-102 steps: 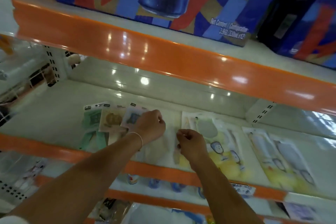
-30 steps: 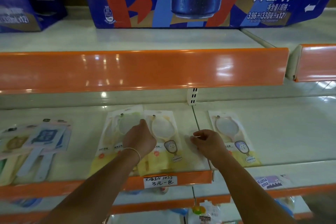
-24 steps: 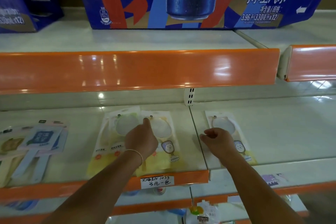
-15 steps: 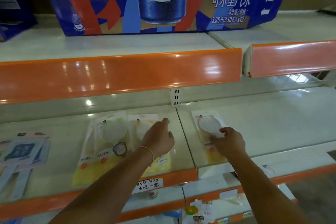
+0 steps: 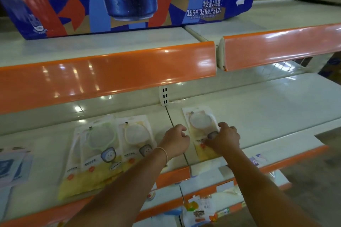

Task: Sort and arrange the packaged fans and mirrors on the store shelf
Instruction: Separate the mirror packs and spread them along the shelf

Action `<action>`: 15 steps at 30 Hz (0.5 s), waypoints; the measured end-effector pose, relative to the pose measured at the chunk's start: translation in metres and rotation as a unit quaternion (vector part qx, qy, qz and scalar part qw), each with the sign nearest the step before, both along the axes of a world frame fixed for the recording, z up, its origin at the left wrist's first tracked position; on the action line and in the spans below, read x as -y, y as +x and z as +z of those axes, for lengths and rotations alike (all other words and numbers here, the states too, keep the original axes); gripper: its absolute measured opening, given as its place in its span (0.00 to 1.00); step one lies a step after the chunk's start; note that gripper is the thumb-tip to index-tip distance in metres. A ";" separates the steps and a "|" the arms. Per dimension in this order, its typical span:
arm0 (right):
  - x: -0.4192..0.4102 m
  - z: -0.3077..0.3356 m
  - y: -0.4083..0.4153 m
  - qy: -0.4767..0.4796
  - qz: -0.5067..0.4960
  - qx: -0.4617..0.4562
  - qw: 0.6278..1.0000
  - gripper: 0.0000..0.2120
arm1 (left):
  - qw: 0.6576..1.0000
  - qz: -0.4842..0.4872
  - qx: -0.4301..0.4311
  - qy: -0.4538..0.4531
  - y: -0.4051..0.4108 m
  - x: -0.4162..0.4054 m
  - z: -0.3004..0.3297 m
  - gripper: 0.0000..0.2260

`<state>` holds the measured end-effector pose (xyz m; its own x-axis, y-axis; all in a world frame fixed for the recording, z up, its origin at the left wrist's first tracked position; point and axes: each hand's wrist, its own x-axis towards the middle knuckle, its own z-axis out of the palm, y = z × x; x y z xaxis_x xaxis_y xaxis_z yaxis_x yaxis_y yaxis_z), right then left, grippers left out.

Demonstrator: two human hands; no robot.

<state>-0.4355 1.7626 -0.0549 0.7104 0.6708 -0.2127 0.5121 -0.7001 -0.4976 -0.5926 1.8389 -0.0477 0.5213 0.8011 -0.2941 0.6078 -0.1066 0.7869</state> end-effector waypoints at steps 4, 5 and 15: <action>-0.008 0.000 -0.002 0.033 0.011 -0.061 0.998 0.35 | 0.999 0.017 0.023 -0.021 -0.004 0.001 0.000 0.19; -0.010 0.002 -0.003 0.047 0.008 -0.088 0.995 0.34 | 0.999 0.021 0.028 -0.026 -0.006 0.001 0.001 0.19; -0.027 0.001 -0.030 0.192 -0.044 -0.480 0.855 0.31 | 0.994 0.086 0.053 -0.037 -0.047 -0.010 0.014 0.17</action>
<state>-0.4653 1.7895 -0.0538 0.3839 0.7752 -0.5017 -0.3077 -0.4048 -0.8611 -0.6394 1.8493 -0.0334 0.4096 0.8592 -0.3066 0.5246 0.0531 0.8497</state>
